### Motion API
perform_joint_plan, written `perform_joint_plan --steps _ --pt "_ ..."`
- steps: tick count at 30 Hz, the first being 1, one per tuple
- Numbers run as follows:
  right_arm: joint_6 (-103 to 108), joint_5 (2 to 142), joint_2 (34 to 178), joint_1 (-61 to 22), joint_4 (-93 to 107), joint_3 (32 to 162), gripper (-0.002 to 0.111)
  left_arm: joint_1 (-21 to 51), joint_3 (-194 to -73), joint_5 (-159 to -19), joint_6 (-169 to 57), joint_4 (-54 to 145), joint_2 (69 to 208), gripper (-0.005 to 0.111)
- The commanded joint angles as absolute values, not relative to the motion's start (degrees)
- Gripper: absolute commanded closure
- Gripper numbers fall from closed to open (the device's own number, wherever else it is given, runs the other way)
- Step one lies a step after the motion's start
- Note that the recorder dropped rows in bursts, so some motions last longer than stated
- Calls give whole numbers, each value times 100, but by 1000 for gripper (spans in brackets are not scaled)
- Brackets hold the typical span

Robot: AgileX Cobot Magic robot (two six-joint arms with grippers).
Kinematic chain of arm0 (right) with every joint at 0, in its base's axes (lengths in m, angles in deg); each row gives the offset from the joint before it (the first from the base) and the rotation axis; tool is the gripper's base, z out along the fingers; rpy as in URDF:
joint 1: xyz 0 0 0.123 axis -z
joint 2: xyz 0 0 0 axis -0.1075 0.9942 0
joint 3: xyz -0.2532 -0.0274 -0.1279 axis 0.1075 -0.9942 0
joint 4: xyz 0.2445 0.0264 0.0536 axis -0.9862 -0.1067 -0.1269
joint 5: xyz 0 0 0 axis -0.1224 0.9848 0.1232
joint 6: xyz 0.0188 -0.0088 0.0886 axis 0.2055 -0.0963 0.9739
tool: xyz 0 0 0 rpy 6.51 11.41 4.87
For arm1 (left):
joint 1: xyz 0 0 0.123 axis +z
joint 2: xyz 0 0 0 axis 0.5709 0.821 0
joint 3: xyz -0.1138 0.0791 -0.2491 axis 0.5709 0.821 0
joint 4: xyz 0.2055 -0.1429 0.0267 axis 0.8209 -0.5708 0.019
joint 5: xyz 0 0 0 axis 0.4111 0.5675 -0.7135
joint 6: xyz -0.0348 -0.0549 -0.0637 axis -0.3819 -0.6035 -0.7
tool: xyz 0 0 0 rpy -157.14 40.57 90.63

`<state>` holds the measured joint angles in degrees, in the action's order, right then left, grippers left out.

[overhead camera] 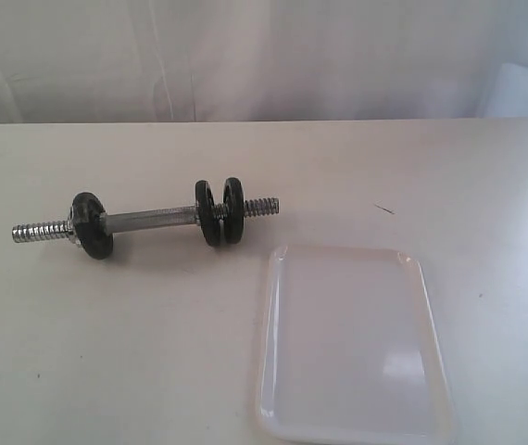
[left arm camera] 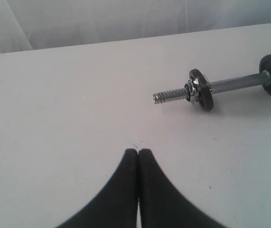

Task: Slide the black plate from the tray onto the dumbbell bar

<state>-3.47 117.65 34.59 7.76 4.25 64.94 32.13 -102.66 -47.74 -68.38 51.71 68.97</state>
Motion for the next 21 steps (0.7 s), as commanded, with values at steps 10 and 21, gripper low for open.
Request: perform_joint_plan --steps 10,21 --pt "-370 9291 3446 788 418 4891 108 3231 -8267 -7685 -6913 4882 6869 107" --pt "-395 8396 3446 788 439 4084 108 3231 -7260 -8106 -6830 4940 6869 107"
